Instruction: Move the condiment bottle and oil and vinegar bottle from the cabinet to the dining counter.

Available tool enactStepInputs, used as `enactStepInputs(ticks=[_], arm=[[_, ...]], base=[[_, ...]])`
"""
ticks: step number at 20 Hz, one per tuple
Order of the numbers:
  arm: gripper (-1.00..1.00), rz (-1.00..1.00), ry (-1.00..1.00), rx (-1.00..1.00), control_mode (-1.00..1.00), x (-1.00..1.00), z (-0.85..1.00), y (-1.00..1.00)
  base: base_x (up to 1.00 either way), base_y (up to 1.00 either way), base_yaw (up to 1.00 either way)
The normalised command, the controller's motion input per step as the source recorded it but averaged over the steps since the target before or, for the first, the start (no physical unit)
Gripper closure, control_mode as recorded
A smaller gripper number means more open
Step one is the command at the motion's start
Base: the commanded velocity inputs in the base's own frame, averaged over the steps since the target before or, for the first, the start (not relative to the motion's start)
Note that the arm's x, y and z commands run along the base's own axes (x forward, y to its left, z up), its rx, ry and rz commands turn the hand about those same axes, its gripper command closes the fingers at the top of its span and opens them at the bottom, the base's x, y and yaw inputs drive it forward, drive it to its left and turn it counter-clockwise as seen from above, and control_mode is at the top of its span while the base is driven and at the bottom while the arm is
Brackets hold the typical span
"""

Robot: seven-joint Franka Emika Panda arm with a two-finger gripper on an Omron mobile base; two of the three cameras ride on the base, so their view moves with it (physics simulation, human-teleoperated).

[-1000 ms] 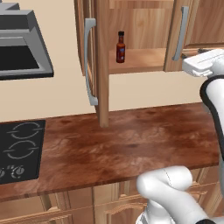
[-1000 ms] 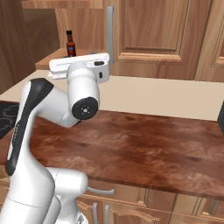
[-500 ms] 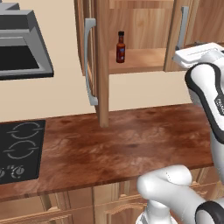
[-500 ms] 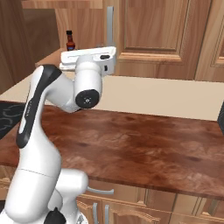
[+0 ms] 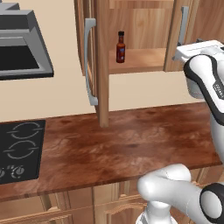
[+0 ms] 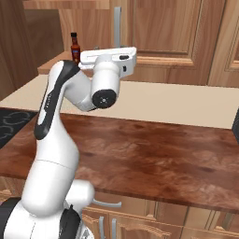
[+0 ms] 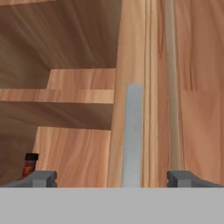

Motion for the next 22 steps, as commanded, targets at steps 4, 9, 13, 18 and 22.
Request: enactStepInputs(ticks=[4, 9, 13, 18, 22], arm=[[-1.0, 0.0, 0.0, 0.0, -1.0, 0.46, 0.0, 0.0], [-1.0, 0.0, 0.0, 0.0, -1.0, 0.48, -0.01, 0.03], [-1.0, 0.0, 0.0, 0.02, -1.0, 0.43, 0.0, 0.0], [-1.0, 0.0, 0.0, 0.01, -1.0, 0.38, -0.02, 0.0], [-1.0, 0.0, 0.0, 0.01, -1.0, 0.4, -0.03, 0.0]], base=[[0.0, 0.0, 0.0], [0.0, 0.0, 0.0], [0.0, 0.0, 0.0], [0.0, 0.0, 0.0], [0.0, 0.0, 0.0]])
